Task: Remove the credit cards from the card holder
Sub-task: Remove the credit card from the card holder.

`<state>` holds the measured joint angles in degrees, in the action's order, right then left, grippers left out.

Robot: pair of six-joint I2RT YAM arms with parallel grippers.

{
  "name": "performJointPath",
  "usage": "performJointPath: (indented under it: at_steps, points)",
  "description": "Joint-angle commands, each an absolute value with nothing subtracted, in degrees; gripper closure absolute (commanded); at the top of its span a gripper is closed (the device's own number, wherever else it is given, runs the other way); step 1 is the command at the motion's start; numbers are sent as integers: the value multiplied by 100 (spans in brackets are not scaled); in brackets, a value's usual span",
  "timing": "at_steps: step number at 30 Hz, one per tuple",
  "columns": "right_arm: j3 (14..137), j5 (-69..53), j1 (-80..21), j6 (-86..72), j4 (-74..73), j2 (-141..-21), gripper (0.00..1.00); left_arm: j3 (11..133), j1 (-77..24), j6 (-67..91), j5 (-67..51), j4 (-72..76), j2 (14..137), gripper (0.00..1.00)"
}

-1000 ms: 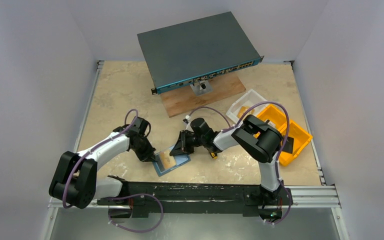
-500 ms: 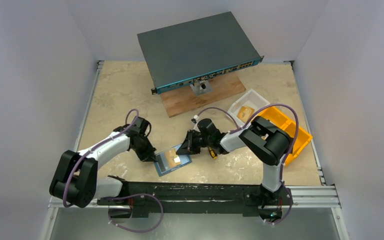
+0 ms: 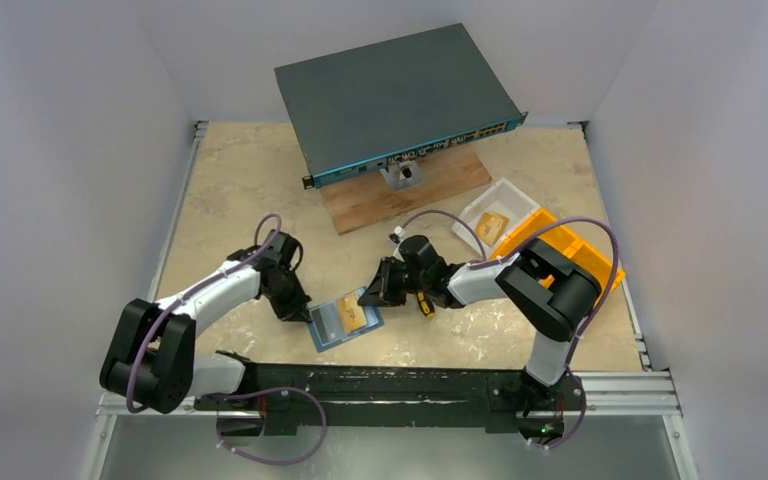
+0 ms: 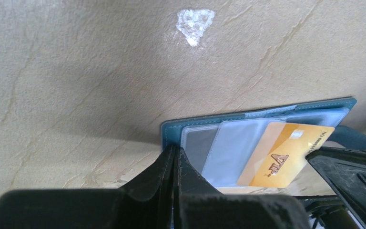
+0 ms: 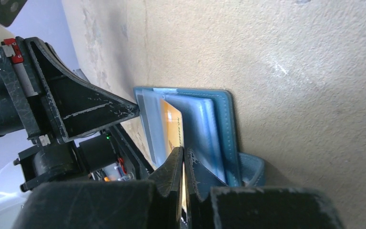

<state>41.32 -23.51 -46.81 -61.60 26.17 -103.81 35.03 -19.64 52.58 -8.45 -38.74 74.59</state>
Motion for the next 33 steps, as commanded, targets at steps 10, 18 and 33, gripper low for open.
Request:
performJointPath:
  at_steps: [10,18,33]
  points:
    - [4298,-1919,-4641,-5744,1836,-9699,100,4139,-2043,4663,-1117,-4077,6852,94]
    - [4463,-1732,-4641,-5580,1462,-9490,100,4252,-2152,4545,-1400,-3979,6760,79]
    - [4742,-1386,-4643,-5338,800,-9192,100,4298,-2489,4588,-1723,-3685,6977,72]
